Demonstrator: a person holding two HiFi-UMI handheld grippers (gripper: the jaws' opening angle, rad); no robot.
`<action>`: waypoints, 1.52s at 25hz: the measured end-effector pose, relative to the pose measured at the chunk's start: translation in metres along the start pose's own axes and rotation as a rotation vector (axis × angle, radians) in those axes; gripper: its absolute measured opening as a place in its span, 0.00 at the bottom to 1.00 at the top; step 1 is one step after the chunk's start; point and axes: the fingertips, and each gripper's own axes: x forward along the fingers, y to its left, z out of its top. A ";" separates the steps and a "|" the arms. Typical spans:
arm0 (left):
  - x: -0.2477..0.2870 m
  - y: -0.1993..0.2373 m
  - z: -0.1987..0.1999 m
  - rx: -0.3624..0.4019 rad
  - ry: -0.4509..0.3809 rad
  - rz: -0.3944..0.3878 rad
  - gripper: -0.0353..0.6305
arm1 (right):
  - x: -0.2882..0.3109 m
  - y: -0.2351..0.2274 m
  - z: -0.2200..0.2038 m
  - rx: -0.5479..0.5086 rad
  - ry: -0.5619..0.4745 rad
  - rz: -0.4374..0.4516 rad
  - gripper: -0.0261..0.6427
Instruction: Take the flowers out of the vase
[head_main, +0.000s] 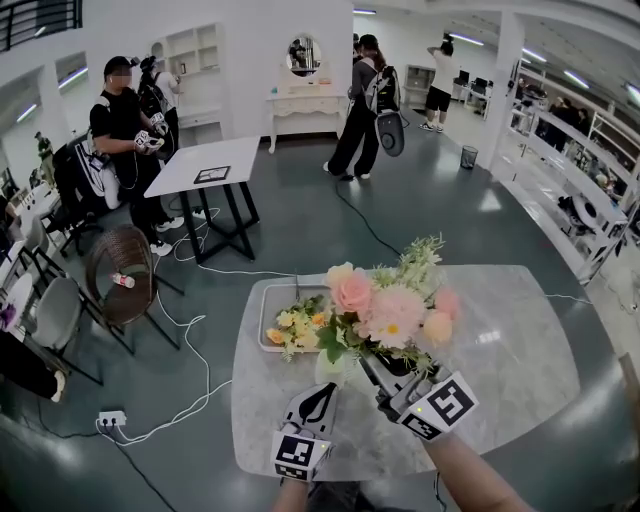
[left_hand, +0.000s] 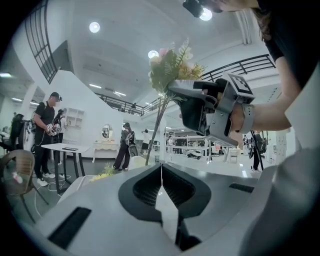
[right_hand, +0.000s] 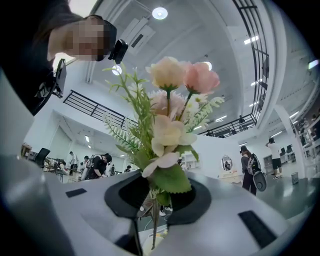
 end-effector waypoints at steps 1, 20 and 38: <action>0.000 0.000 0.002 0.001 -0.002 0.000 0.08 | 0.000 0.000 0.001 -0.001 0.000 0.003 0.20; -0.009 -0.017 0.018 0.000 -0.012 -0.006 0.08 | -0.028 0.001 0.031 -0.016 -0.016 -0.016 0.20; -0.018 -0.029 0.022 0.000 -0.014 0.020 0.08 | -0.074 0.000 0.005 0.015 0.023 -0.054 0.20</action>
